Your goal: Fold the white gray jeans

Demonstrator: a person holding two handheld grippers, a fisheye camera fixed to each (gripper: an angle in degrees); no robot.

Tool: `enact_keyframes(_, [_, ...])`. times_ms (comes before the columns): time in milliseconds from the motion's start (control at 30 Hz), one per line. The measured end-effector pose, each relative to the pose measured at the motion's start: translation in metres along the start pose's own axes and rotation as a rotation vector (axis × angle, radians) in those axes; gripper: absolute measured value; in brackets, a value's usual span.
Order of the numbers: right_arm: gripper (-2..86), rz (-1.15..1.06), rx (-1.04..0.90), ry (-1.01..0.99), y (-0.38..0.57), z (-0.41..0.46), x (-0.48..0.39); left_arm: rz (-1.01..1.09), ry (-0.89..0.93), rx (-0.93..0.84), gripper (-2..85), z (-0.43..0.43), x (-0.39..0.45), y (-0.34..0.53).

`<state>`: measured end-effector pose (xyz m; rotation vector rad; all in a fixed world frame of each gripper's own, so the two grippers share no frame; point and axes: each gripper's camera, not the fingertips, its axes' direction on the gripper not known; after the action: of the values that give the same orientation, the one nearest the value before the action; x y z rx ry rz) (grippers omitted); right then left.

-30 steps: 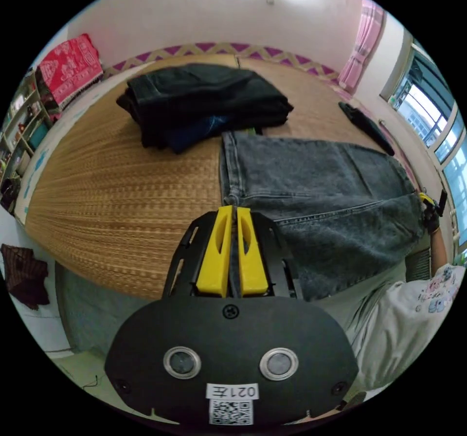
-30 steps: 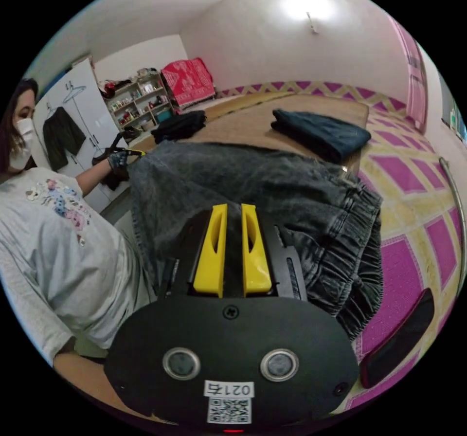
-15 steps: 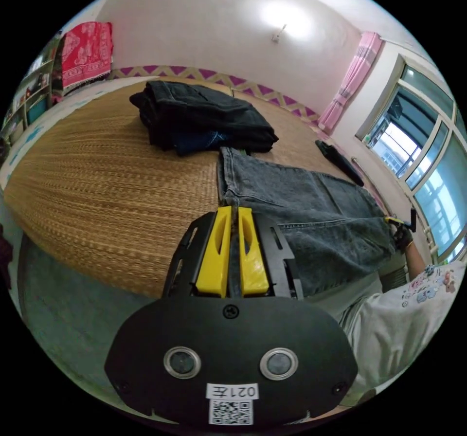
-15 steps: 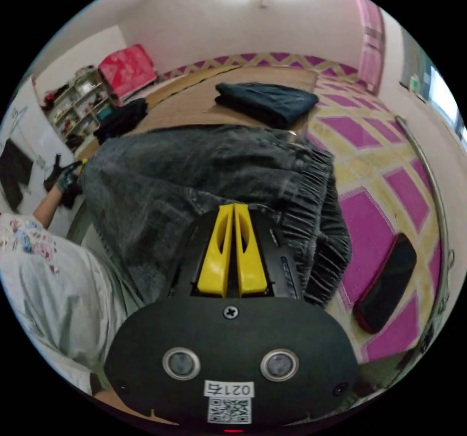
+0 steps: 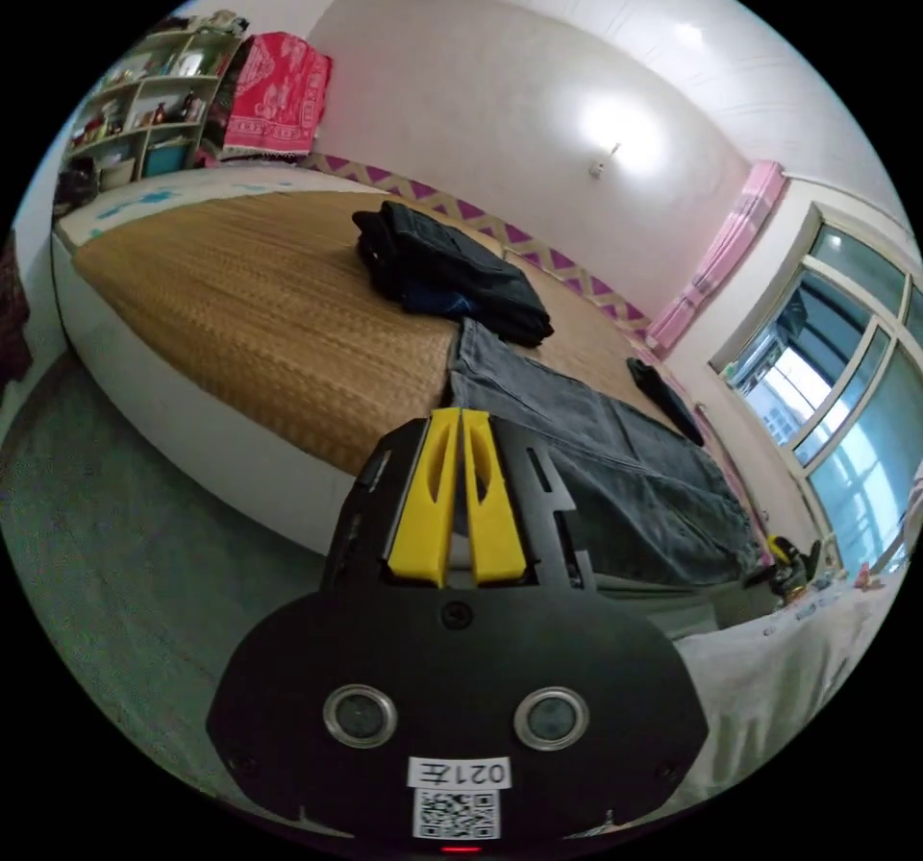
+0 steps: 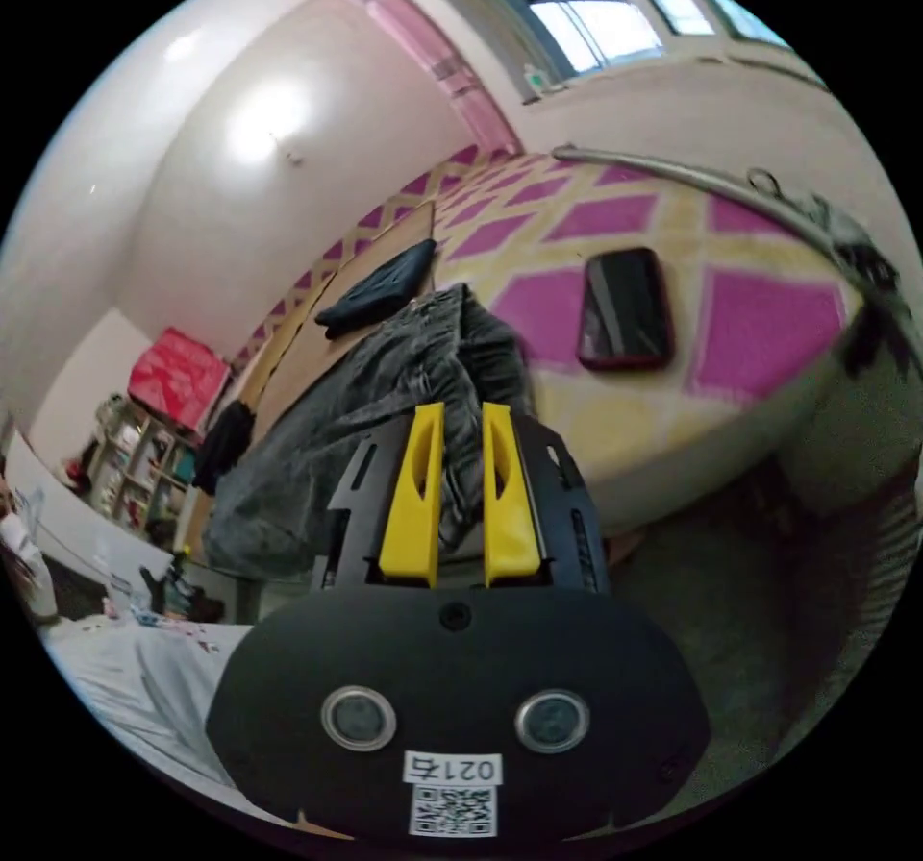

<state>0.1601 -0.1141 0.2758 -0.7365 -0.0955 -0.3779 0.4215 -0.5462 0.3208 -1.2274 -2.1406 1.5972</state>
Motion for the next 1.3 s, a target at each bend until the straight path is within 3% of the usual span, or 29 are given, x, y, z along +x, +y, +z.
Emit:
enact_keyframes(200, [8.6, 0.257, -0.035, -0.243, 0.071, -0.011, 0.065, -0.311, 0.111, -0.015, 7.9, -0.007, -0.024, 0.071])
enact_keyframes(367, [8.5, 0.313, -0.044, -0.386, 0.079, 0.013, 0.075, -0.455, 0.230, -0.038, 9.8, 0.008, -0.044, 0.088])
enact_keyframes(700, [8.6, 0.336, -0.025, -0.273, 0.074, 0.016, 0.083, -0.479, 0.323, 0.001, 10.1, -0.006, -0.068, 0.069])
enact_keyframes(933, [9.2, 0.313, -0.054, -0.343, 0.064, 0.037, 0.070, -0.509, 0.369, 0.038, 9.2, -0.010, -0.083, 0.057])
enact_keyframes(1100, [7.4, 0.326, -0.087, -0.334, 0.057, 0.046, 0.073, -0.517, 0.399, 0.027, 0.4, -0.009, -0.090, 0.047])
enact_keyframes(1300, [5.6, 0.351, -0.111, -0.379, 0.048, 0.051, 0.079, -0.499, 0.368, -0.034, 1.2, -0.006, -0.092, 0.037])
